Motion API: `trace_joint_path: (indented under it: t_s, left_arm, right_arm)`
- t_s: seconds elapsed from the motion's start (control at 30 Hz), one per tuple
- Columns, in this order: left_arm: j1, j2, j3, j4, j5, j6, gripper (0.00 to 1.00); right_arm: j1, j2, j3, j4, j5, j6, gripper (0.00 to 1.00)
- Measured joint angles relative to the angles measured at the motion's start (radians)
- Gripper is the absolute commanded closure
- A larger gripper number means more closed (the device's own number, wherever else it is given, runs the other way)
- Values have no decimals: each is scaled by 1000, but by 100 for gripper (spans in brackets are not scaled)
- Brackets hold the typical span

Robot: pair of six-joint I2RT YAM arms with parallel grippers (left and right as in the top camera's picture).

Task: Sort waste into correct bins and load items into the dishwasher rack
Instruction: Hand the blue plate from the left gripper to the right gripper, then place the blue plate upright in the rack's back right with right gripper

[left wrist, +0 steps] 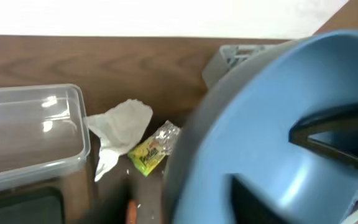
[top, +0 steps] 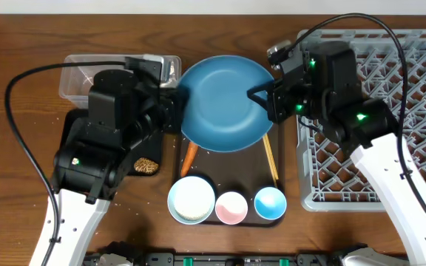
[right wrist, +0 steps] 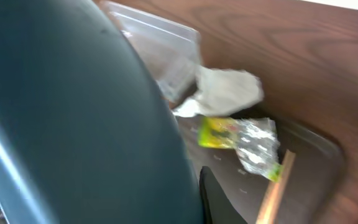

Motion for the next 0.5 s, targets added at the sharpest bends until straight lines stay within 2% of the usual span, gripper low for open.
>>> trace_joint_path:
  t_s: [0.17,0.33,0.5]
  left_arm:
    - [2,-13,0,6,-7,-9,2]
    - [2,-28,0,6,-24,-10,2]
    - [2,-29,0,6,-28,-15,2]
  right_arm:
    - [-73,-45,0,-48,291,89,98]
    - [-227,-126,0,-134,789,166,100]
    - [-350,-102,0,-153,1212,174,99]
